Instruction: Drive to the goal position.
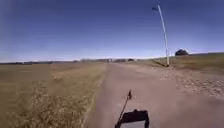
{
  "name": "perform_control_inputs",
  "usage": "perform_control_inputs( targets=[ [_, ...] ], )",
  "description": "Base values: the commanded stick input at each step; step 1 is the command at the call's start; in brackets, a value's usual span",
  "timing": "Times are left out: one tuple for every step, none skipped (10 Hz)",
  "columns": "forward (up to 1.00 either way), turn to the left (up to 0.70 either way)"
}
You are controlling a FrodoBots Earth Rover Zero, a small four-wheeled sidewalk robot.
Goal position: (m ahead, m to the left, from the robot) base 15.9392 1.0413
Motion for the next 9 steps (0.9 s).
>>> perform_control_inputs(
  targets=[
    [1.0, -0.4],
    [1.0, -0.4],
    [1.0, -0.31],
    [1.0, -0.11],
    [1.0, -0.36],
    [1.0, -0.28],
    [1.0, -0.19],
    [1.0, -0.09],
    [1.0, 0.0]
  ],
)
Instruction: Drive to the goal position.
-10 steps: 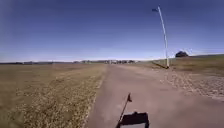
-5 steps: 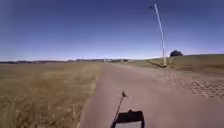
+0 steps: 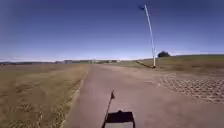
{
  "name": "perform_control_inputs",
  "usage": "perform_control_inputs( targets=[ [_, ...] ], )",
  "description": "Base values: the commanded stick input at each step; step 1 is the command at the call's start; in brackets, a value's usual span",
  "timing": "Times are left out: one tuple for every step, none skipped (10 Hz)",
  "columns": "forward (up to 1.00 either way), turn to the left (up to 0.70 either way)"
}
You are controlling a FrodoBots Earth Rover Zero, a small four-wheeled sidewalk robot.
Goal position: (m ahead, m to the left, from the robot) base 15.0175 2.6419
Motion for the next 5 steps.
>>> perform_control_inputs(
  targets=[
    [1.0, 0.0],
    [1.0, 0.0],
    [1.0, 0.0],
    [1.0, 0.0],
    [1.0, 0.0]
  ],
)
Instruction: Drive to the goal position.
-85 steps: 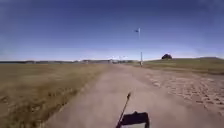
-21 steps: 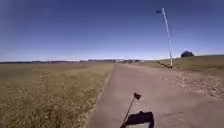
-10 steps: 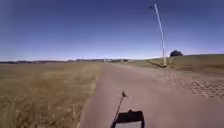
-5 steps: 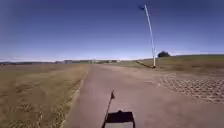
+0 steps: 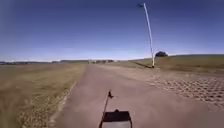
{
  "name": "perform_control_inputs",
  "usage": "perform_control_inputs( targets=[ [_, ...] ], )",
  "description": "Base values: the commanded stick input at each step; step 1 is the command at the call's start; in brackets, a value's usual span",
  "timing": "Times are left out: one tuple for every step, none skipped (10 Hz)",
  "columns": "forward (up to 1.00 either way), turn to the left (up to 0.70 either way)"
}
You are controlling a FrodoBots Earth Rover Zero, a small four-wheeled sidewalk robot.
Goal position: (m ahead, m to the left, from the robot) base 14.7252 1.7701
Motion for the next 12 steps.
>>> perform_control_inputs(
  targets=[
    [1.0, 0.0],
    [1.0, 0.0],
    [1.0, 0.0],
    [1.0, 0.4],
    [1.0, 0.4],
    [1.0, 0.4],
    [1.0, 0.4],
    [1.0, 0.26],
    [1.0, 0.06],
    [1.0, 0.0],
    [1.0, 0.0],
    [1.0, 0.0]
  ],
)
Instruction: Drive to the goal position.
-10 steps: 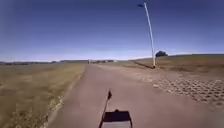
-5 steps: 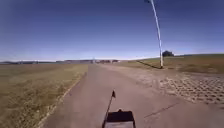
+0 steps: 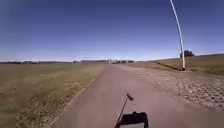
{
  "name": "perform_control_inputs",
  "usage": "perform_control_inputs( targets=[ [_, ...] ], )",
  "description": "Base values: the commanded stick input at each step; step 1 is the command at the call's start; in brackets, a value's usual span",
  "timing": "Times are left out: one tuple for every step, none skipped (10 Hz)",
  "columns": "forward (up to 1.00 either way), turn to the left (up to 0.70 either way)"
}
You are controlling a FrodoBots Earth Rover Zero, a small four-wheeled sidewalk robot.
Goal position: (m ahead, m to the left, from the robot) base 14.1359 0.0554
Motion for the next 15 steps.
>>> perform_control_inputs(
  targets=[
    [1.0, 0.0],
    [1.0, 0.0],
    [1.0, 0.0],
    [1.0, 0.0],
    [1.0, 0.0],
    [1.0, 0.0],
    [1.0, 0.0],
    [1.0, 0.0],
    [1.0, 0.0],
    [1.0, 0.0],
    [1.0, 0.0],
    [1.0, 0.0],
    [1.0, 0.0],
    [1.0, 0.0],
    [1.0, 0.0]
  ],
)
